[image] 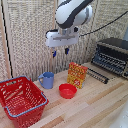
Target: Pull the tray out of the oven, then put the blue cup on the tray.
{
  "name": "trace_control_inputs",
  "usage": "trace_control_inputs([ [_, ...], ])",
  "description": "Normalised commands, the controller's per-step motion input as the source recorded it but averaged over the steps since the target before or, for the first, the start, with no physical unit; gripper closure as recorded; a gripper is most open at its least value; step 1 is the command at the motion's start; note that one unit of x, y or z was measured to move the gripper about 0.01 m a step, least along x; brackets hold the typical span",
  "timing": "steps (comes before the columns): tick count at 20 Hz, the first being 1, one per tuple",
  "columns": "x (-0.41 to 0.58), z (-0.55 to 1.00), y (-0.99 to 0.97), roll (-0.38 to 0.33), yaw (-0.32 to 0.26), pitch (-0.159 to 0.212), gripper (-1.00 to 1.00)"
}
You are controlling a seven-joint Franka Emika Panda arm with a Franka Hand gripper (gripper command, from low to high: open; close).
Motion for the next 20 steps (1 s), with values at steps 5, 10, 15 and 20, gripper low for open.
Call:
trace_control_inputs([
  [5,0.008,-0.04,0.03,-0.307,0.18,0.023,-1.0],
  [10,0.0,0.0,-0.06,-0.352,0.183,0.0,-1.0],
  [15,0.0,0.0,-0.07,-0.353,0.184,0.0,-1.0],
  [20,0.0,0.0,-0.07,-0.353,0.184,-0.002,-1.0],
])
